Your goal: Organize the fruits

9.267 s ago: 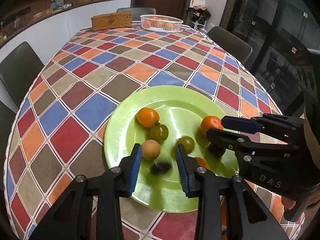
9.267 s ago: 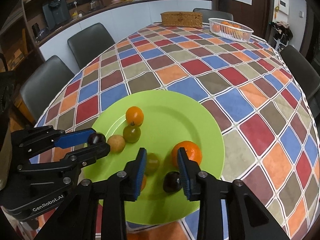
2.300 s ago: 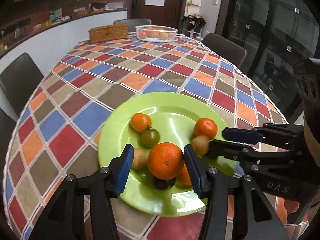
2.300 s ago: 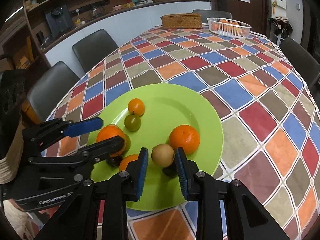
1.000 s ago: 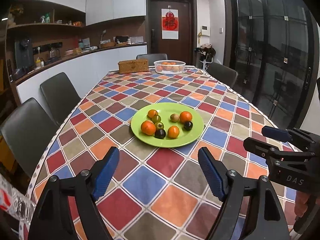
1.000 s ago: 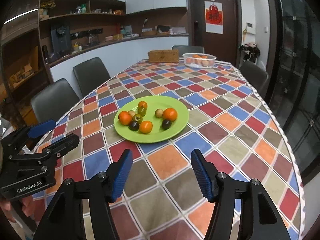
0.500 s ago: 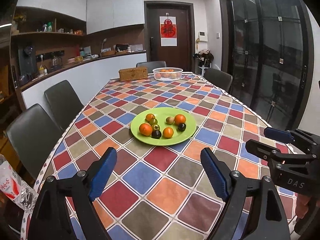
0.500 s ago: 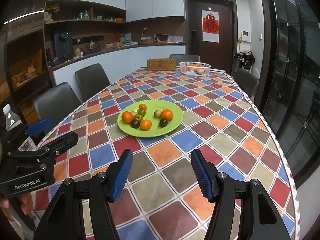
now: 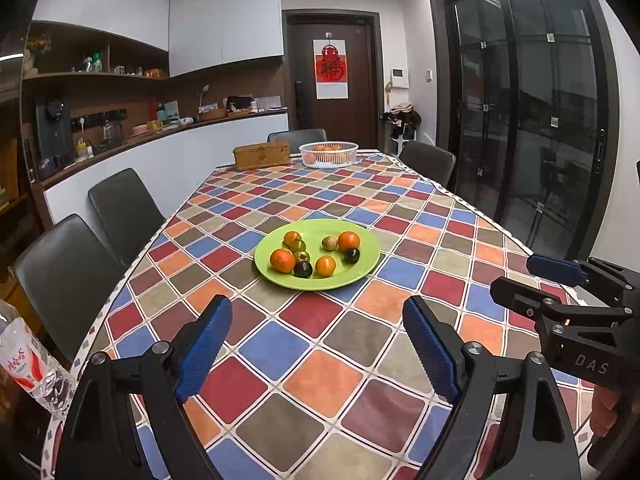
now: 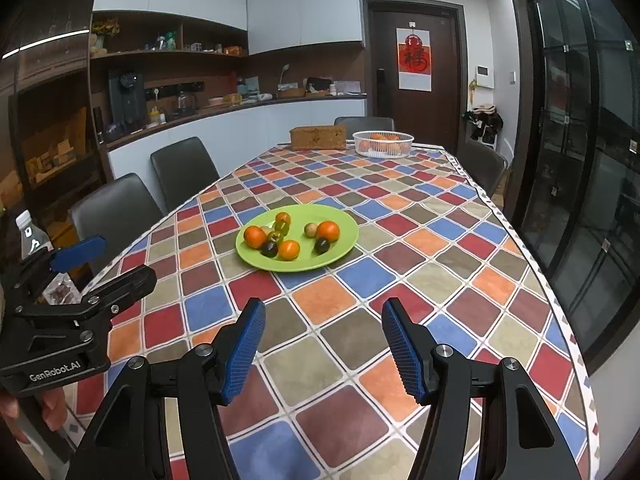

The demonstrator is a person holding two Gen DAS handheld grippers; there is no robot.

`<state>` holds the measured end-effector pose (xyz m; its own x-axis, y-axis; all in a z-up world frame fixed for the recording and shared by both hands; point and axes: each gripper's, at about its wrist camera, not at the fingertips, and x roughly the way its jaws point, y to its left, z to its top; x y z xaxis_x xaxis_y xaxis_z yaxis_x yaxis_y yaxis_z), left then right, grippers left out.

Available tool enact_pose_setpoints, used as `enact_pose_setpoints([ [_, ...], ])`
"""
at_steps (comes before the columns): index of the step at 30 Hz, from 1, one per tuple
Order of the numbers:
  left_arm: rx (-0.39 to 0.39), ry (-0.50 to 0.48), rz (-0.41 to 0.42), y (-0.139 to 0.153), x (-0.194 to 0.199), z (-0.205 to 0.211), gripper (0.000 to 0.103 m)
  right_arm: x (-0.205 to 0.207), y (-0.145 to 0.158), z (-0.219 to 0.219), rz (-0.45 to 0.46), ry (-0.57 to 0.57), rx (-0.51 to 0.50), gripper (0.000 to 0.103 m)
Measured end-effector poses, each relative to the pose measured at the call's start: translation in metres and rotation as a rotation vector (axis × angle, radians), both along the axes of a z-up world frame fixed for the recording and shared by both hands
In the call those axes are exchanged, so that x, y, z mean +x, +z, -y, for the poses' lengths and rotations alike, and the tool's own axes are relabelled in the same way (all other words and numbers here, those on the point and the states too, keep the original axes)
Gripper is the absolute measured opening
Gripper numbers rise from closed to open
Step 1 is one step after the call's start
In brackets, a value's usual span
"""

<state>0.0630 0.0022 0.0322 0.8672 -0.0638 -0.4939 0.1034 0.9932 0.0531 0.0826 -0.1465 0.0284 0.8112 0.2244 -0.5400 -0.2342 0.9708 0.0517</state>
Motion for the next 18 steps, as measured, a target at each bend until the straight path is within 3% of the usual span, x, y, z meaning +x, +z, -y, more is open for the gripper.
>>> enact_pose_setpoints([
  [18,0.000,0.001,0.017,0.0023,-0.0098,0.0053,0.090,-0.0059,0.0028,0.0004,0.014,0.002,-0.001,0.061],
])
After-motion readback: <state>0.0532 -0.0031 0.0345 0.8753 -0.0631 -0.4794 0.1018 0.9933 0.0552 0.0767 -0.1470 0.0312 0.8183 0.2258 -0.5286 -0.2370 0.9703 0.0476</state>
